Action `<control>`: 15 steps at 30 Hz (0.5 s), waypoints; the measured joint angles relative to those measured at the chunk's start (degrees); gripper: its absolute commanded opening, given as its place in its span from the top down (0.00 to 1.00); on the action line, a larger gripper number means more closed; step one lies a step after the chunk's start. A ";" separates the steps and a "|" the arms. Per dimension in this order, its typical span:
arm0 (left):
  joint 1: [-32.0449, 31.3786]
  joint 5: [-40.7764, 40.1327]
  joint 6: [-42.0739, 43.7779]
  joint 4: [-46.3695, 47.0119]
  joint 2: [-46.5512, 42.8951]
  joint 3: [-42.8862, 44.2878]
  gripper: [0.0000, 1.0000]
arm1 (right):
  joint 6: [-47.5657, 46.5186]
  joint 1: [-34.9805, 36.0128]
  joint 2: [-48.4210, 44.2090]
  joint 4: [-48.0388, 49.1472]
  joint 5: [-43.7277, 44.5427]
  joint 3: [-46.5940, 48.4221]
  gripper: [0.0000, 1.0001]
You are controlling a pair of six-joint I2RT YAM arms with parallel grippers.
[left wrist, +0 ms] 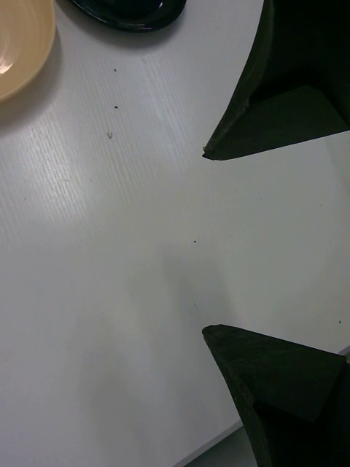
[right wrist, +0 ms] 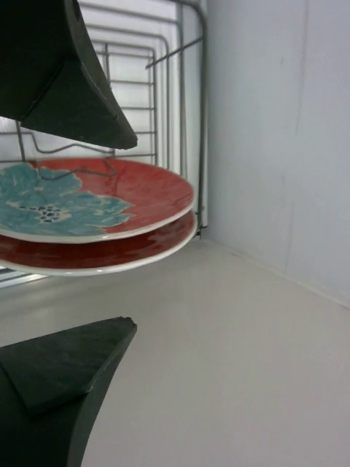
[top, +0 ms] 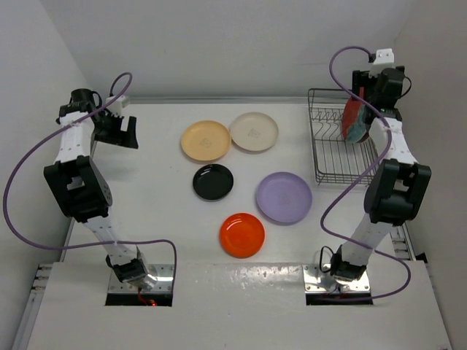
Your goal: Load the plates into the dish rack
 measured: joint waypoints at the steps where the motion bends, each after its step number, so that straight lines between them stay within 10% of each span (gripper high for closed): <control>1: -0.31 -0.24 0.20 -0.13 0.00 -0.02 0.00 | -0.07 0.17 -0.72 -0.85 -0.26 0.44 0.00; 8: -8.66 -11.37 3.74 1.88 -3.82 -6.95 0.00 | 2.64 8.55 -13.44 -16.17 -0.31 1.97 0.00; 15: -22.03 -32.79 5.16 5.75 -7.17 -7.06 0.00 | 21.11 15.06 -41.05 -20.72 -1.36 -23.61 0.00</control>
